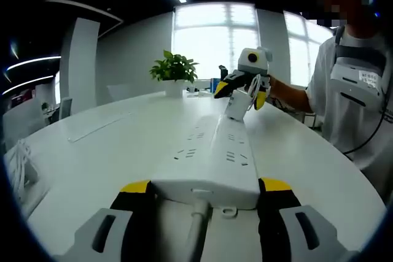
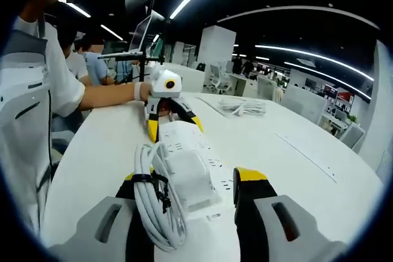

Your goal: Straighten the power strip on the desk, plug the charger into it

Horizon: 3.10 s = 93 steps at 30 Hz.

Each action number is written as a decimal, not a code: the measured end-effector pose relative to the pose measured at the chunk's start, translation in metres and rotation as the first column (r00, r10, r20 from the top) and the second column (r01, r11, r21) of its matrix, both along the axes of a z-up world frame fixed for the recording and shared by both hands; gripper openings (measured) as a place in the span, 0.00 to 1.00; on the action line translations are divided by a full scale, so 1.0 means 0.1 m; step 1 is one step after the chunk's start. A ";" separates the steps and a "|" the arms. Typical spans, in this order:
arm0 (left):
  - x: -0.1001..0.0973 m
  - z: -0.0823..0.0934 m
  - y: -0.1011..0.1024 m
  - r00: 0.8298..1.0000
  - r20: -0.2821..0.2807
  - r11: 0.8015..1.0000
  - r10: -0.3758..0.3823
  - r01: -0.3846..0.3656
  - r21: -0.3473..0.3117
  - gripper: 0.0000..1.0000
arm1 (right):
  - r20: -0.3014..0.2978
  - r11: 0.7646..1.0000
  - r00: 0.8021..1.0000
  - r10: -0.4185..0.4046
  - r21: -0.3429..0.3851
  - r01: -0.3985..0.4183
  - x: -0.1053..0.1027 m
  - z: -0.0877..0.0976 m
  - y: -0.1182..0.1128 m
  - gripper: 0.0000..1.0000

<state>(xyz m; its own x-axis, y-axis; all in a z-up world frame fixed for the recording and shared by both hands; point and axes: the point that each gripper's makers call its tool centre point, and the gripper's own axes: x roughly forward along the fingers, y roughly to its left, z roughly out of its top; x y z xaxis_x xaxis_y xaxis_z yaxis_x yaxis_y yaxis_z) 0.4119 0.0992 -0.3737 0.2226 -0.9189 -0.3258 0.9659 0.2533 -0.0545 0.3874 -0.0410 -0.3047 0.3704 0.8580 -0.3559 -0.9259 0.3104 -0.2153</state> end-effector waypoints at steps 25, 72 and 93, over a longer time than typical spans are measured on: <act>0.01 0.00 0.01 1.000 0.000 1.000 0.001 -0.001 -0.004 0.69 | -0.109 0.984 0.979 -0.174 -0.066 0.168 -0.03 -0.09 -0.25 0.97; -0.12 0.26 0.08 0.996 -0.063 0.992 0.069 -0.075 -0.104 0.96 | -0.171 0.965 0.951 -0.259 0.005 0.263 -0.06 -0.08 -0.48 0.97; -0.70 0.68 0.26 0.904 -0.110 0.895 0.413 -0.425 -0.133 0.96 | -0.187 0.933 0.922 -0.339 0.056 0.355 -0.25 0.01 -0.76 0.97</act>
<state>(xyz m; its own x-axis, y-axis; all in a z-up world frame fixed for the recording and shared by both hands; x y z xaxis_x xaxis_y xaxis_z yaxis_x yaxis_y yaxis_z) 0.3418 0.1248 -0.3061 0.5781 -0.7848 -0.2235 0.7630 0.6170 -0.1931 0.3620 -0.1171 -0.3037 0.5905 0.7169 -0.3706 -0.7769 0.6294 -0.0203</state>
